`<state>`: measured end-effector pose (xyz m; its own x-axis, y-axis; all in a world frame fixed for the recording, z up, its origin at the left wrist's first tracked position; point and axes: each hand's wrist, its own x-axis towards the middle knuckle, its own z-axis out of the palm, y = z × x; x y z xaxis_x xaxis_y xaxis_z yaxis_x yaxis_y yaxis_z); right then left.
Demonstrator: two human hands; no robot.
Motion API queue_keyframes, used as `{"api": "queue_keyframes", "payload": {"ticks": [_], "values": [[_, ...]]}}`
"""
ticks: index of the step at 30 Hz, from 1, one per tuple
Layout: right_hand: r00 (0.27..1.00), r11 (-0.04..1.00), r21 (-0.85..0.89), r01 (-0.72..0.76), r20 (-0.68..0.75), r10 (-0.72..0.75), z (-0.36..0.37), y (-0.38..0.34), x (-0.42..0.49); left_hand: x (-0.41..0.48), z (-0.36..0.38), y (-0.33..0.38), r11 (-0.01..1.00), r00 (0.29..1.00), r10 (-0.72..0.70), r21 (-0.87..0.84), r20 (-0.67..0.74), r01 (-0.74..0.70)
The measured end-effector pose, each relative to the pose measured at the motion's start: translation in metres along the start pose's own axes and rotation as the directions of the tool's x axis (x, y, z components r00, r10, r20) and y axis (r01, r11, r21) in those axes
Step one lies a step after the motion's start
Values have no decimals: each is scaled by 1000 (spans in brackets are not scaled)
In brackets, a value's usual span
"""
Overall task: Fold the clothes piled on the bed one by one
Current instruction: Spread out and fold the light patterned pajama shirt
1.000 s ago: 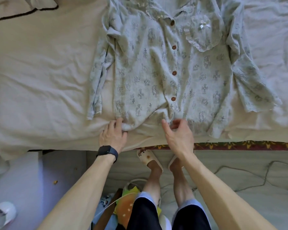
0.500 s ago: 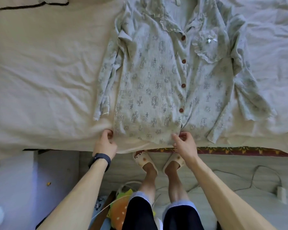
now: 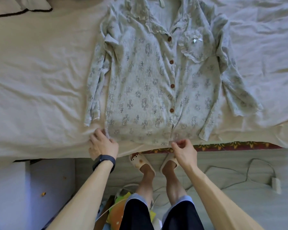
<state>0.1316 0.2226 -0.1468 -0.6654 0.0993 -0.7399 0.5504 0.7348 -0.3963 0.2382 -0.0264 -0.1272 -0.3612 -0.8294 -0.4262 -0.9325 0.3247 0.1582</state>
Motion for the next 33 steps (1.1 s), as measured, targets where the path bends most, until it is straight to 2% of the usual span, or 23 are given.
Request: {"api": "queue_keyframes", "payload": {"ticks": [2,3,5,6,9,10,11,13,15,18,21,24,26,28,30,33], "values": [[988,998,26,-50,-148,53,-19,12,1,-20,7,23,977,977,207,69,-56,-203],[970,996,37,-77,-228,84,-30,19,2,-29,11,39,940,944,330,103,-20,-326],[937,995,30,-94,-335,98,-53,32,9,-48,24,75,823,836,538,148,113,-549],[933,997,2,-71,-355,67,-64,37,15,-57,33,94,744,759,625,155,183,-650],[944,983,-154,105,-297,-147,-91,44,36,-81,68,148,442,473,790,172,390,-880],[943,960,-219,175,-244,-228,-98,45,44,-87,80,163,371,416,794,188,444,-909],[936,928,-282,244,-184,-301,-103,45,52,-91,91,176,329,392,786,214,478,-920],[914,858,-386,339,-81,-397,-109,45,66,-94,111,198,295,397,775,274,491,-915],[885,802,-442,402,-37,-463,-110,44,76,-91,125,212,273,408,796,337,447,-901],[837,795,-392,463,-101,-538,-108,46,81,-87,132,218,228,385,832,387,400,-894],[853,835,-303,459,-111,-510,-113,58,79,-91,123,216,179,336,855,384,394,-906],[868,856,-258,449,-103,-486,-124,82,75,-93,108,215,147,254,921,342,294,-928],[890,895,-226,384,-167,-424,-133,98,76,-92,100,212,136,209,950,292,234,-947],[910,928,-199,316,-214,-356,-141,109,80,-92,93,207,149,197,966,265,167,-953],[928,931,-232,282,-179,-326,-144,112,84,-95,91,201,172,210,970,266,120,-949],[937,936,-233,263,-171,-305,-146,107,88,-105,95,193,176,217,964,243,154,-954]]}}
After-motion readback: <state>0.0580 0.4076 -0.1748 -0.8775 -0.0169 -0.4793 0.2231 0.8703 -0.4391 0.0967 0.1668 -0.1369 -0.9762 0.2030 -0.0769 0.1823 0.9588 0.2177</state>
